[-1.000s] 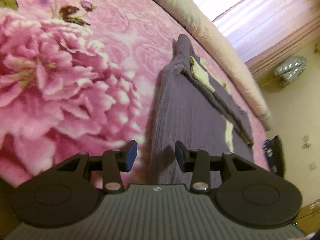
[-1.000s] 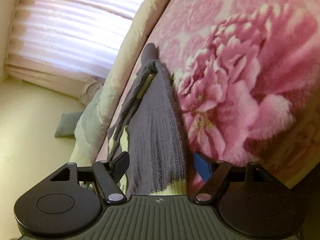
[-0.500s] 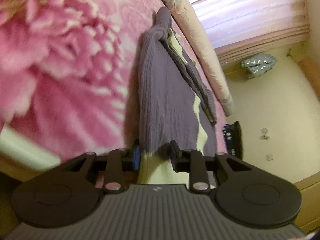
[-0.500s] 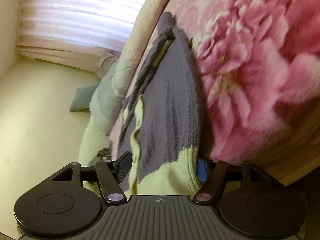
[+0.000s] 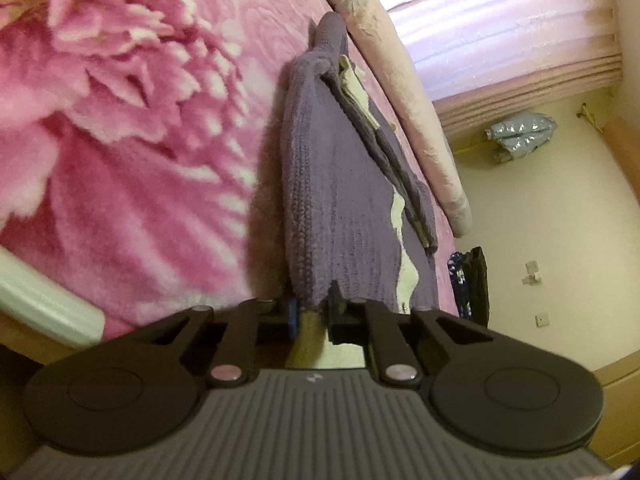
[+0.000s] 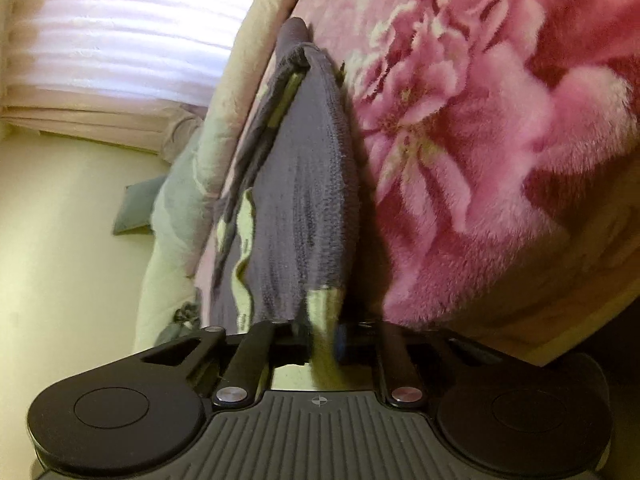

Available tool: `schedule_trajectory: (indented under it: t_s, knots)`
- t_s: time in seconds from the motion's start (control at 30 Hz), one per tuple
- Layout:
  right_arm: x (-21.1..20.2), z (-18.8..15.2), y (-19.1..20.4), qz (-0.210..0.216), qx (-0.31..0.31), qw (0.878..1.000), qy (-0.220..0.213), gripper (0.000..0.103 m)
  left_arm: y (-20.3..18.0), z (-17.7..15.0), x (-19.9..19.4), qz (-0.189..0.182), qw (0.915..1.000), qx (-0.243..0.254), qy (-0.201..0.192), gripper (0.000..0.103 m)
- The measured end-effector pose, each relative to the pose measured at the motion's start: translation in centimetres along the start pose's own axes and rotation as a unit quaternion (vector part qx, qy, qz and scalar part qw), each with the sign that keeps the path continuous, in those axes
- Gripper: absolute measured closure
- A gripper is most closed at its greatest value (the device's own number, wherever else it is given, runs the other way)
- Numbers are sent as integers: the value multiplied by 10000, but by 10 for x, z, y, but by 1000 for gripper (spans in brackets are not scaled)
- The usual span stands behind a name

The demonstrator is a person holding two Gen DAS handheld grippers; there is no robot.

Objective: Fold clothes

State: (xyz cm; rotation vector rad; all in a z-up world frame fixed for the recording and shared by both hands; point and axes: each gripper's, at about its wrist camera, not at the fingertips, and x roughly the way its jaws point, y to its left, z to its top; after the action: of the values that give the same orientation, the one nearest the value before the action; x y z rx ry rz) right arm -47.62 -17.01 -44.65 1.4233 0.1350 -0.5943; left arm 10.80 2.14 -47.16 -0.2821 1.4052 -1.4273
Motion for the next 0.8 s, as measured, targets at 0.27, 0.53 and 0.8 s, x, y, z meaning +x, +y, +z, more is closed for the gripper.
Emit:
schedule_trajectory:
  t_s: [0.27, 0.53, 0.8]
  knots:
    - [-26, 13, 57, 553, -883, 9945, -133, 96, -44, 9, -25, -139, 9972, 664, -316, 96]
    - [-55, -8, 75, 741, -965, 9921, -291, 96, -72, -1, -62, -319, 9927, 1026, -539, 96]
    - [-115, -67, 78, 946, -936, 9907, -270, 96, -67, -72, -141, -458, 9925, 920, -665, 96]
